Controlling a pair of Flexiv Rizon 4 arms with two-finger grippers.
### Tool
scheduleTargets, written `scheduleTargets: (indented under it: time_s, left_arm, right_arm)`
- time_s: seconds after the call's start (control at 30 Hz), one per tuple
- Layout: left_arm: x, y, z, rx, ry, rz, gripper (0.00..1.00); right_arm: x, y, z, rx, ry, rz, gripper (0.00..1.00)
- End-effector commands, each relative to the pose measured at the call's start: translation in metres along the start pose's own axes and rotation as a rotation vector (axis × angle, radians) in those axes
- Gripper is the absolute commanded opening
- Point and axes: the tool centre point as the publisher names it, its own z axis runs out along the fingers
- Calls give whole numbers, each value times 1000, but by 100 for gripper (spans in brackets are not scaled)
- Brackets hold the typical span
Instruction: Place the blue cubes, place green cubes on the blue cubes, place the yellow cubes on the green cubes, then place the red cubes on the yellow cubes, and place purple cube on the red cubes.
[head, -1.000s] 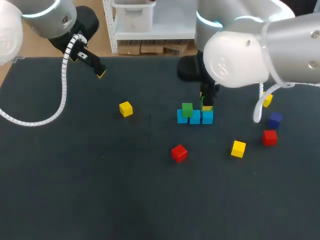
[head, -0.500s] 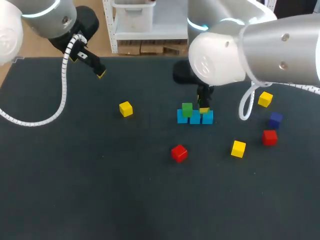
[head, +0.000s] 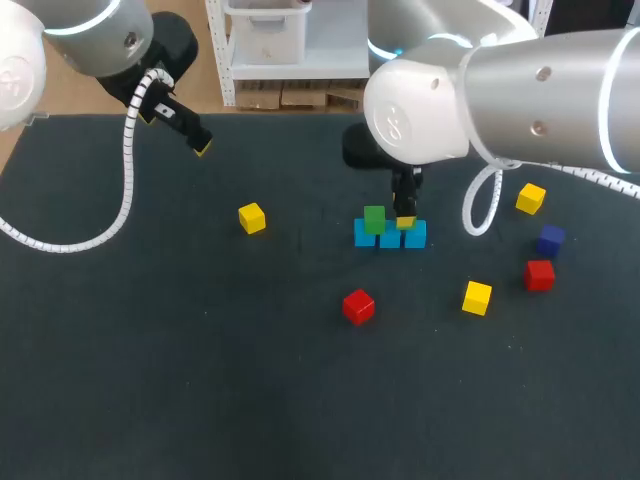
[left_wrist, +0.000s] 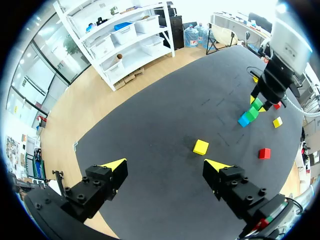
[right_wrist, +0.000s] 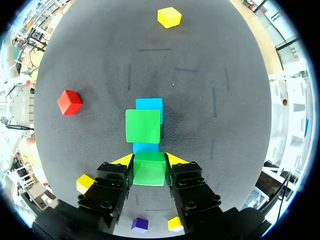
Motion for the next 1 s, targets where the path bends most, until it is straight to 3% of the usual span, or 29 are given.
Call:
scheduleTargets:
  time_s: [0.03, 0.47, 0.53, 0.67, 0.7, 0.77, 0.8, 1.0]
  left_arm:
    - [-1, 1, 0, 3, 0, 2, 100]
    - [-1, 1, 0, 3, 0, 2, 100]
    - [-1, 1, 0, 3, 0, 2, 100]
    - [-1, 1, 0, 3, 0, 2, 100]
    - [-1, 1, 0, 3, 0, 2, 100]
    - [-1, 1, 0, 3, 0, 2, 100]
    - [-1, 1, 0, 3, 0, 2, 100]
    - [-1, 1, 0, 3, 0, 2, 100]
  right_arm:
    - [2, -1, 2, -3, -3, 2, 0]
    - [2, -1, 3, -6, -5, 8, 0]
    - [2, -1, 3, -6, -5, 10, 9]
    - [2, -1, 3, -5, 1, 13, 47]
    - [1, -1, 3, -5, 2, 14, 50]
    - [1, -1, 3, -4, 4, 15, 96]
    - [1, -1, 3, -3, 4, 15, 100]
    - [3, 0, -2, 7, -7, 24, 100]
